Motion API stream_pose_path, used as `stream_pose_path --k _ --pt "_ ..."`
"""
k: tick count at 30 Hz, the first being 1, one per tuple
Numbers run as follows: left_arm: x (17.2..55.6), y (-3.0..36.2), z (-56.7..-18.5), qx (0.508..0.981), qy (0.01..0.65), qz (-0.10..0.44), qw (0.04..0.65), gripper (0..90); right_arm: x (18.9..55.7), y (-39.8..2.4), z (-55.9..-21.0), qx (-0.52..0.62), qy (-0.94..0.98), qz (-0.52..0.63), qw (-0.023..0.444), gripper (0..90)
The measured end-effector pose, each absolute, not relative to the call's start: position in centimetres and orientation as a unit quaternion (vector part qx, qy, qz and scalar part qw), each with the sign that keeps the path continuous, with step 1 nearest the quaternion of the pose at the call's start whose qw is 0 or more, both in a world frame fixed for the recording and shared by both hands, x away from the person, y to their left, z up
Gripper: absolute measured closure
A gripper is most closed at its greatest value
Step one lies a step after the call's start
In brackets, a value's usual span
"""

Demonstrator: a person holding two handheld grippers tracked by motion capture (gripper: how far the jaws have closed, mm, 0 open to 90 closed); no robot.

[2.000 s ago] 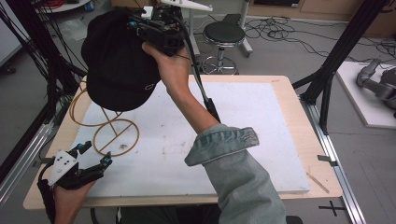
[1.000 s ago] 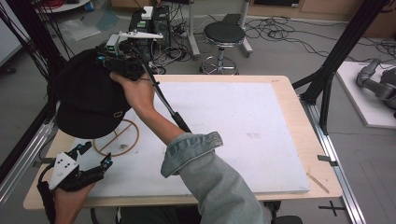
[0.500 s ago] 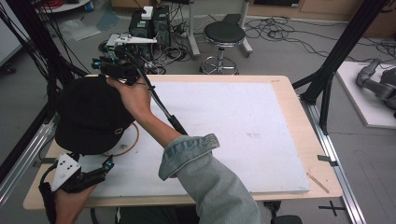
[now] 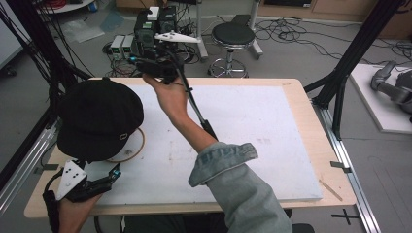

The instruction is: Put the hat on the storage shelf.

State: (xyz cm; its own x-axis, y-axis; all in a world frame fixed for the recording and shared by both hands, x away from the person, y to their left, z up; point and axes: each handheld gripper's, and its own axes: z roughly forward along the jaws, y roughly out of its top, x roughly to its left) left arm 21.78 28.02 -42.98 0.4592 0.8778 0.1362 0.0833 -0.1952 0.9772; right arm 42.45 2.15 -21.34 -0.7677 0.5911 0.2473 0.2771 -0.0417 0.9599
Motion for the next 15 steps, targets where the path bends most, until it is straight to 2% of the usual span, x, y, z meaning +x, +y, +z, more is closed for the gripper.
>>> stream_pose_path --k 4,5,9,15 --pt "21.7 27.8 -43.0 0.677 0.353 0.379 0.523 22.5 42.3 -1.3 -21.4 0.332 0.663 0.657 0.138 45.5" --pt "21.7 27.8 -43.0 0.677 0.353 0.38 0.522 22.5 42.2 -2.1 -21.4 0.339 0.662 0.652 0.145 42.4" --pt "21.7 27.8 -43.0 0.677 0.354 0.38 0.522 22.5 41.8 -5.4 -21.4 0.347 0.65 0.651 0.181 39.4" --pt "21.8 27.8 -43.1 0.679 0.354 0.379 0.52 22.5 40.9 -10.1 -21.6 0.372 0.633 0.649 0.198 33.7"
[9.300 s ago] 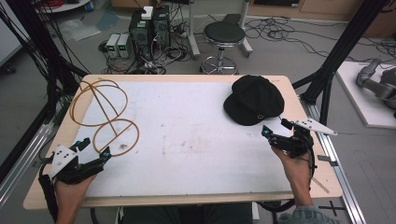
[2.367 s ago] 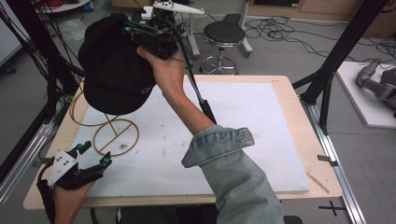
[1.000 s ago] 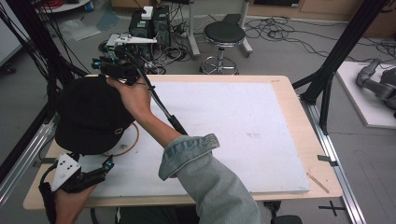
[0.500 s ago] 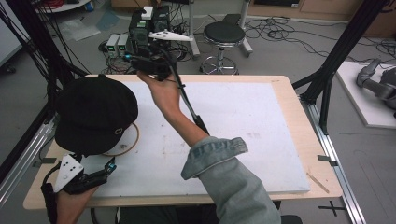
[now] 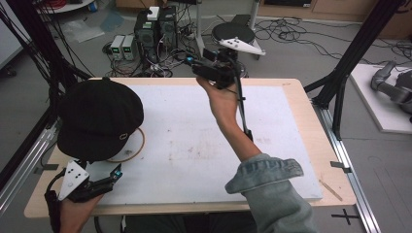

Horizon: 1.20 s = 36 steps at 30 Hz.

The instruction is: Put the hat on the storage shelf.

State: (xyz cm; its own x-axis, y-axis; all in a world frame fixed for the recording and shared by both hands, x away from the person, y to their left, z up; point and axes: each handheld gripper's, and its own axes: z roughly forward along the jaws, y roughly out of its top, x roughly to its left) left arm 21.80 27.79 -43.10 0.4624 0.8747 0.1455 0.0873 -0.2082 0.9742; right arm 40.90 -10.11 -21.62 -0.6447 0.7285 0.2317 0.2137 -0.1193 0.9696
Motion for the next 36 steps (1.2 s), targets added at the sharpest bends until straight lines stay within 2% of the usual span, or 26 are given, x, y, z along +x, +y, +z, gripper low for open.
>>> stream_pose_path --k 2,4,7,12,16,25,36 --pt "21.8 27.7 -43.1 0.679 0.353 0.379 0.52 22.5 40.1 -12.4 -21.7 0.38 0.624 0.646 0.222 31.0" --pt "21.7 27.7 -43.1 0.681 0.352 0.379 0.518 22.5 39.9 -12.9 -21.7 0.382 0.621 0.645 0.228 29.6" --pt "21.6 27.7 -43.1 0.68 0.352 0.381 0.518 22.5 38.8 -15.4 -21.8 0.403 0.613 0.627 0.263 21.8" --pt "21.5 27.7 -43.1 0.681 0.353 0.381 0.516 22.5 36.9 -19.6 -22.8 0.423 0.597 0.605 0.314 18.8" --pt "21.5 27.7 -43.1 0.682 0.354 0.381 0.514 22.4 35.4 -23.0 -24.1 0.446 0.585 0.592 0.33 18.3" --pt "21.7 27.5 -43.1 0.682 0.353 0.379 0.517 22.3 33.3 -28.0 -27.7 0.484 0.556 0.588 0.332 14.0" --pt "21.8 27.5 -43.1 0.682 0.354 0.379 0.516 22.3 32.0 -30.2 -32.0 0.499 0.557 0.575 0.331 12.4"
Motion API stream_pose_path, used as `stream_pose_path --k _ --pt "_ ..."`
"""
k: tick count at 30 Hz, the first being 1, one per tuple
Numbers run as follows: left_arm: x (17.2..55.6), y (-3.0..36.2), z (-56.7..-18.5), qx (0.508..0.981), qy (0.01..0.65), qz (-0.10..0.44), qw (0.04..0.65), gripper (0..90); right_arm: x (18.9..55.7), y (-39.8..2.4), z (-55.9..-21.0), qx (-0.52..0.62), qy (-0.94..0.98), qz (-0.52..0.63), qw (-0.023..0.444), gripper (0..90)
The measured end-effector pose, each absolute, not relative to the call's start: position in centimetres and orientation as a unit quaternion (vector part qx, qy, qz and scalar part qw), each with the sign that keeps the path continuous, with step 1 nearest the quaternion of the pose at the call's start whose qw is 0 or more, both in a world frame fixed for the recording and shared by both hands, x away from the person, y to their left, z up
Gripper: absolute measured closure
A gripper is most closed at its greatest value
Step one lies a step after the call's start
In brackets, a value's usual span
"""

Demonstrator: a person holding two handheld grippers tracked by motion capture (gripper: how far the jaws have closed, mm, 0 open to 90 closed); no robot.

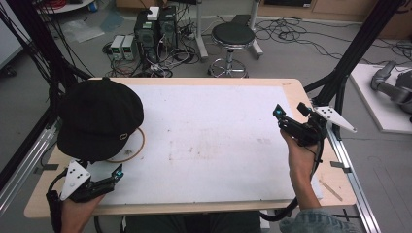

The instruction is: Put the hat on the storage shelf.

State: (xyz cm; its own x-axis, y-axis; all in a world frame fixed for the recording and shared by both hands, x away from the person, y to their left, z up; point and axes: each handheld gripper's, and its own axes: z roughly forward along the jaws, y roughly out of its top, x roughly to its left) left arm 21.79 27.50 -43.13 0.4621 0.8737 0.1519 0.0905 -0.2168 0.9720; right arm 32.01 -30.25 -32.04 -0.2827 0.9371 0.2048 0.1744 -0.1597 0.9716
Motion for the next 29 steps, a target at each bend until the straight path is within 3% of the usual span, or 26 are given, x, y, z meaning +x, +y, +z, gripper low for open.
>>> stream_pose_path --k 19,29 --pt "21.9 27.5 -43.2 0.682 0.355 0.38 0.514 22.3 31.0 -31.2 -38.9 0.516 0.571 0.554 0.318 12.5" --pt "22.0 27.4 -43.2 0.685 0.353 0.378 0.514 22.3 30.9 -30.6 -40.4 0.521 0.587 0.537 0.31 12.5"
